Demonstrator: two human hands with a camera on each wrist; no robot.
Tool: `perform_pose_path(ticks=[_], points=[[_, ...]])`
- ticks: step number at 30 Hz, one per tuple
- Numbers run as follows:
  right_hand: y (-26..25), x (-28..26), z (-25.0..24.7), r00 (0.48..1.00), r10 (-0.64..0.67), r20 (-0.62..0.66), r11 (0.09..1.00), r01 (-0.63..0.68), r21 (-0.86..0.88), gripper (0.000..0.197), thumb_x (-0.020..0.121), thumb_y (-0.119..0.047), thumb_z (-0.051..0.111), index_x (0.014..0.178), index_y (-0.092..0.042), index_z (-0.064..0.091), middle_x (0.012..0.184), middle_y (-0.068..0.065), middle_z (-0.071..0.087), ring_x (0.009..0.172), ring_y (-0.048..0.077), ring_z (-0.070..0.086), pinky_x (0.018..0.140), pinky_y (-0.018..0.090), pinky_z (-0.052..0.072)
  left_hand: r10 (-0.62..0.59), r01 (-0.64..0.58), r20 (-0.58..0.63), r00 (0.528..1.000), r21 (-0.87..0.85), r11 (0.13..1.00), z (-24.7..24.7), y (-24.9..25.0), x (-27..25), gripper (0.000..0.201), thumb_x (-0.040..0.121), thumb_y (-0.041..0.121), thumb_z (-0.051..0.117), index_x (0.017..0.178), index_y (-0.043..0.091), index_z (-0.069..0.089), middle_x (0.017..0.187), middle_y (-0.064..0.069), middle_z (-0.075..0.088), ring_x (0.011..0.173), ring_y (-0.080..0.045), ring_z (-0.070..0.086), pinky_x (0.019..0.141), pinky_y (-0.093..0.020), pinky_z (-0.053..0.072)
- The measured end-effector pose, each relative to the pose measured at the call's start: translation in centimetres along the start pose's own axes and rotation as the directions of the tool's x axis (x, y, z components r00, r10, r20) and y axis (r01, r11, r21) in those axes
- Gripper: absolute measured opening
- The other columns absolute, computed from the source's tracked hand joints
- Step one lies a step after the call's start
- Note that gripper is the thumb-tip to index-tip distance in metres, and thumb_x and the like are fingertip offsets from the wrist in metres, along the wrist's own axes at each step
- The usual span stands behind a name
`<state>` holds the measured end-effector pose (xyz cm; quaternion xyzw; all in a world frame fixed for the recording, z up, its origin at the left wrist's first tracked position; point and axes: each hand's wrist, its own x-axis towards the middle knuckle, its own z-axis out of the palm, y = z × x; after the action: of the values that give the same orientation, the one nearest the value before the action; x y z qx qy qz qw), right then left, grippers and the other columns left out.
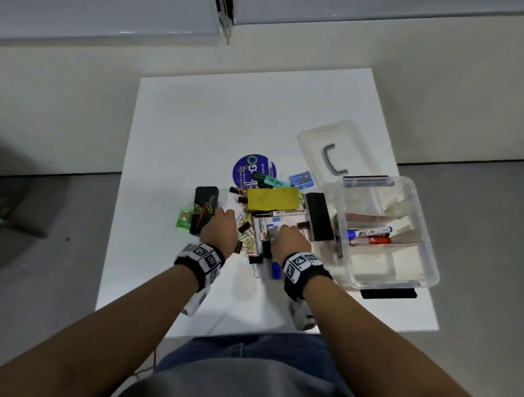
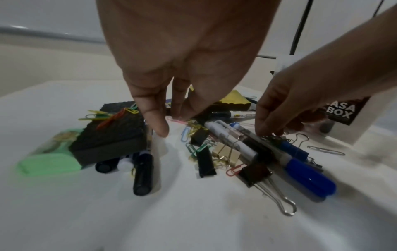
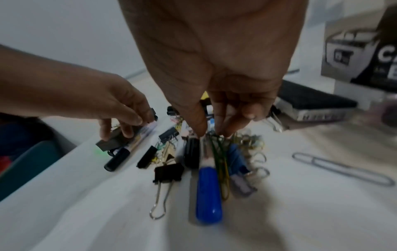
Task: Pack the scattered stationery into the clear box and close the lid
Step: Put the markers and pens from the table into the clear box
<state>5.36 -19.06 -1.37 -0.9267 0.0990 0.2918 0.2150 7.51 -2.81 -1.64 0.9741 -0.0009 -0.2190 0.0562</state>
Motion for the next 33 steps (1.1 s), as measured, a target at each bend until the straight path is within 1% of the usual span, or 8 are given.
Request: perform_pose_path(ticks=[3, 9, 13, 17, 22, 27, 30, 33], points=[[0.0, 0.6, 1.1, 0.999, 0.046, -0.028, 0.999, -0.045, 0.012, 0.027, 0.091, -0.024, 0.051, 0.112, -0.011, 0.062, 0.120, 0.016, 0.058, 0.106, 0.033, 0.061, 0.085, 0.037, 0.050, -0.096, 0.094, 0.091, 0.991, 0.025, 0.995, 0.4, 0.4, 0.2, 0.040, 0.090, 0.006, 0.052, 0.129, 0.003, 0.043, 0.136, -0.020, 0.039, 0.107, -0.035, 0.061, 0.082, -0.042, 0.053], [0.4, 0.5, 1.9, 0.987, 0.064, -0.145, 0.998, -0.065, -0.003, 0.047, 0.093, -0.042, 0.051, 0.121, -0.005, 0.055, 0.129, 0.016, 0.049, 0.118, 0.032, 0.051, 0.091, 0.040, 0.047, 0.056, -0.056, -0.014, 0.998, 0.017, 0.998, 1.5, 0.2, -0.1, 0.045, 0.086, 0.006, 0.050, 0.131, 0.006, 0.046, 0.128, -0.017, 0.049, 0.120, -0.035, 0.048, 0.099, -0.042, 0.045], [0.6, 0.3, 1.9, 0.987, 0.036, -0.154, 0.999, -0.040, -0.022, 0.046, 0.091, -0.043, 0.054, 0.120, -0.007, 0.058, 0.131, 0.015, 0.045, 0.121, 0.032, 0.047, 0.096, 0.039, 0.043, -0.085, 0.087, 0.027, 0.996, -0.075, 0.993, 1.4, -0.6, 0.5, 0.055, 0.085, 0.005, 0.055, 0.136, 0.007, 0.037, 0.136, -0.022, 0.041, 0.119, -0.037, 0.050, 0.089, -0.044, 0.050], [1.0, 0.2, 1.0, 0.976, 0.005, -0.219, 1.000, -0.007, -0.006, 0.043, 0.081, -0.040, 0.057, 0.109, -0.007, 0.060, 0.121, 0.016, 0.051, 0.113, 0.033, 0.048, 0.099, 0.039, 0.040, -0.041, 0.041, 0.007, 0.999, -0.086, 0.995, 1.8, -0.7, 1.1, 0.065, 0.085, 0.009, 0.057, 0.142, 0.009, 0.028, 0.127, -0.022, 0.049, 0.115, -0.037, 0.053, 0.087, -0.043, 0.050], [1.3, 0.1, -0.6, 0.963, -0.108, -0.248, 0.970, 0.157, 0.186, 0.019, 0.083, -0.023, 0.057, 0.088, -0.012, 0.043, 0.083, 0.007, 0.053, 0.078, 0.029, 0.054, 0.071, 0.038, 0.046, -0.035, 0.034, 0.000, 0.999, -0.223, 0.974, 2.3, -0.5, 1.5, 0.057, 0.082, 0.009, 0.058, 0.135, 0.007, 0.036, 0.117, -0.021, 0.052, 0.110, -0.038, 0.054, 0.103, -0.047, 0.040], [1.8, 0.1, -1.6, 0.933, -0.184, -0.308, 0.929, 0.267, 0.255, 0.018, 0.086, -0.012, 0.054, 0.093, -0.014, 0.038, 0.074, 0.008, 0.054, 0.062, 0.026, 0.052, 0.054, 0.036, 0.041, -0.066, 0.068, 0.019, 0.998, -0.365, 0.928, 1.6, -0.8, 1.0, 0.039, 0.091, 0.006, 0.049, 0.129, 0.000, 0.041, 0.125, -0.026, 0.044, 0.118, -0.042, 0.048, 0.087, -0.046, 0.046], [1.8, 1.2, -1.8, 0.927, -0.295, -0.231, 0.952, 0.306, 0.012, 0.028, 0.086, -0.006, 0.053, 0.113, -0.010, 0.047, 0.097, 0.013, 0.056, 0.077, 0.030, 0.056, 0.061, 0.034, 0.041, -0.066, 0.064, 0.006, 0.998, -0.372, 0.926, 2.7, -2.0, 0.7, 0.041, 0.089, 0.012, 0.048, 0.129, 0.002, 0.043, 0.113, -0.019, 0.046, 0.092, -0.036, 0.054, 0.067, -0.036, 0.043], [1.4, 3.0, -1.4, 0.941, -0.287, -0.179, 0.946, 0.250, -0.204, 0.040, 0.083, 0.000, 0.053, 0.123, -0.005, 0.051, 0.116, 0.019, 0.053, 0.091, 0.038, 0.060, 0.070, 0.041, 0.049, -0.086, 0.087, 0.022, 0.996, -0.443, 0.892, 2.6, -2.0, -0.4, 0.020, 0.088, 0.014, 0.052, 0.103, 0.001, 0.048, 0.097, -0.018, 0.049, 0.080, -0.036, 0.053, 0.065, -0.039, 0.043]])
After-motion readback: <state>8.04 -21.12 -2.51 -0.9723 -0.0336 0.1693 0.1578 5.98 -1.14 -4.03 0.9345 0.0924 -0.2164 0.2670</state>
